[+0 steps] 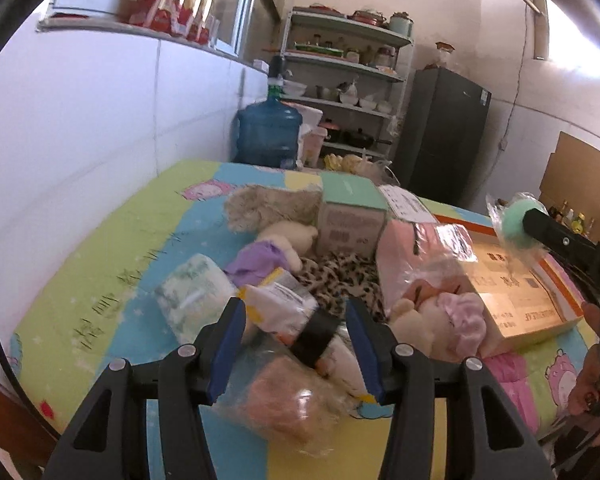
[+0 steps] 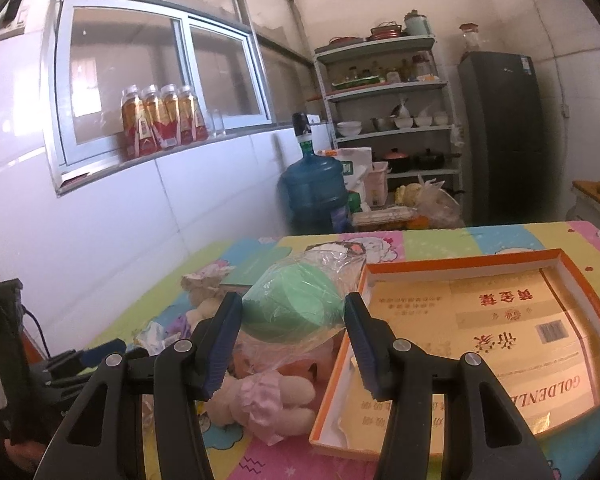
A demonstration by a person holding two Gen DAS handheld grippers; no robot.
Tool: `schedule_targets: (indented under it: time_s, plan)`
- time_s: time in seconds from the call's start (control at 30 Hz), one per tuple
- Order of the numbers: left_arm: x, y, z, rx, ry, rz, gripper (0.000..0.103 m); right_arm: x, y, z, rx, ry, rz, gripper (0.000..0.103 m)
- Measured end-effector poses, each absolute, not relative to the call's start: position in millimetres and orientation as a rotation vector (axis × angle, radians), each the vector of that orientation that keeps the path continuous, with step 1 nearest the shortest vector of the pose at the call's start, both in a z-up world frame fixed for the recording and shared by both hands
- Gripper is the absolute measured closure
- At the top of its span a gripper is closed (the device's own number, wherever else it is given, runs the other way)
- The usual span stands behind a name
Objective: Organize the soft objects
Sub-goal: 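Carry the snack bag and green ball over the GOLDENLEAF box with both grippers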
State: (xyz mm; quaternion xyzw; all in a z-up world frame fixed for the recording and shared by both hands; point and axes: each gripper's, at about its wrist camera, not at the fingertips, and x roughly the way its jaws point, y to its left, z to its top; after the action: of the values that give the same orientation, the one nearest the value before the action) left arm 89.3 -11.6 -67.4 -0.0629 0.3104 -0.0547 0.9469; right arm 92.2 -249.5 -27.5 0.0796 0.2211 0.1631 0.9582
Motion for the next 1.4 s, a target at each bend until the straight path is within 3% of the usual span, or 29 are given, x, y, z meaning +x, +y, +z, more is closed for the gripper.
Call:
schedule_targets:
  time_s: [0.4, 0.77, 1.13, 1.4]
  plan:
    - [110, -13, -87, -0.197, 0.732, -0.041, 0.051, 95, -249, -29, 0.173, 0.451, 0.335, 0.049]
    - [144, -16, -98, -0.230, 0.812, -0.049, 0.035, 100, -252, -35, 0.200, 0.458, 0.355, 0.048]
    - [140, -16, -98, -0.191, 0.780, -0.088, 0.055, 104, -257, -41, 0.211, 0.472, 0.359, 0.049]
    - [127, -19, -76, -0.176, 0.687, -0.102, 0.056, 101, -257, -37, 0.205, 0.459, 0.356, 0.049]
